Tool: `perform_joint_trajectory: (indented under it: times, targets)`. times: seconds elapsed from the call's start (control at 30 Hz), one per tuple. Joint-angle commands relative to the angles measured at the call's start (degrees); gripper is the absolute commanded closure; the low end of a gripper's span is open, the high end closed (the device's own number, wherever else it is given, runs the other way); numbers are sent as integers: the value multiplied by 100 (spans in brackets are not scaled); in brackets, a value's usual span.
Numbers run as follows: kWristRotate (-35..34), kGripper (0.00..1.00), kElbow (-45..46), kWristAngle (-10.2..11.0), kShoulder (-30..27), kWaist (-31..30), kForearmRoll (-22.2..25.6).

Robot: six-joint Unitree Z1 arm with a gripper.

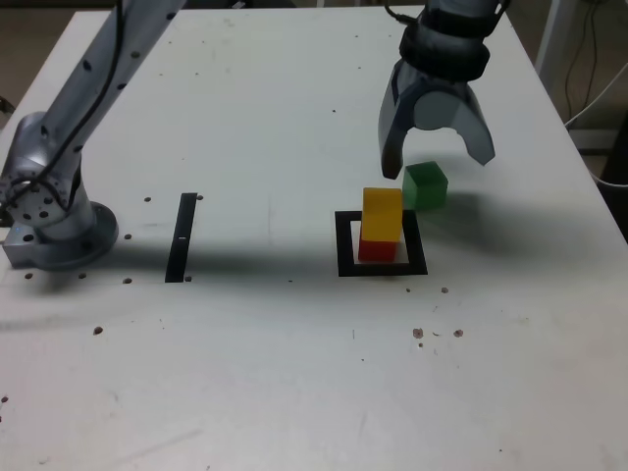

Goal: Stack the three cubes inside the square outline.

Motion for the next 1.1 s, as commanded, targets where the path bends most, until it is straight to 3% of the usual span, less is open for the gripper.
perform_joint_trajectory:
  times: [0.0,0.7,0.9,1.07]
  targets:
    - [29,1,-11,-39,83,54,51]
    - [193,4,27,-235,469,201,-25]
    - [187,12,28,-264,533,243,-40]
    - [151,25,5,-286,558,258,-53]
